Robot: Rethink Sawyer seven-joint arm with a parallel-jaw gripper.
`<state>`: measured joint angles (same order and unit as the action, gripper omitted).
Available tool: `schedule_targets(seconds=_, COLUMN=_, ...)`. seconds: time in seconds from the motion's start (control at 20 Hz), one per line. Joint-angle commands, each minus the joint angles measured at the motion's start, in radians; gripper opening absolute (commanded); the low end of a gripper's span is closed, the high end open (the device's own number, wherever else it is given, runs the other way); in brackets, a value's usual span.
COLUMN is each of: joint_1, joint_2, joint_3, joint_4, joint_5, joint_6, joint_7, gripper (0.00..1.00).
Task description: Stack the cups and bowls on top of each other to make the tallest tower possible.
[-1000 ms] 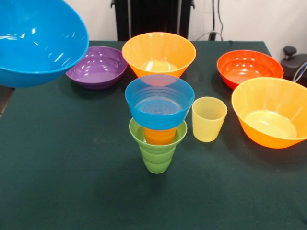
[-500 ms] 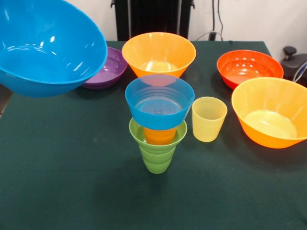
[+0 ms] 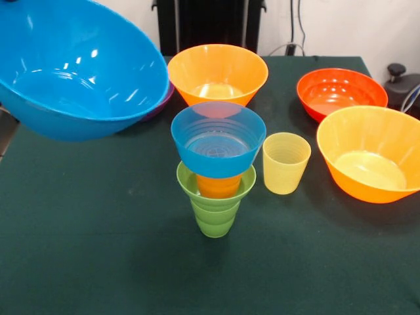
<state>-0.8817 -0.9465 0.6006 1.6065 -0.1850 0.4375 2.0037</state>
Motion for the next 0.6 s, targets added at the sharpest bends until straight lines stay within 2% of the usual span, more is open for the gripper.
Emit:
schedule_targets(seconds=0.05, joint_1=0.044, joint_2=0.0, joint_3=-0.04, joint_4=0.108, joint_5=0.027, joint_6=-0.032, joint_7=0.125, gripper=0.0)
schedule_targets(seconds=0.6, joint_1=-0.018, joint_2=-0.047, joint_3=0.05, joint_4=0.192, joint_5=0.095, joint_6=-0.092, joint_7=0.103, gripper=0.0)
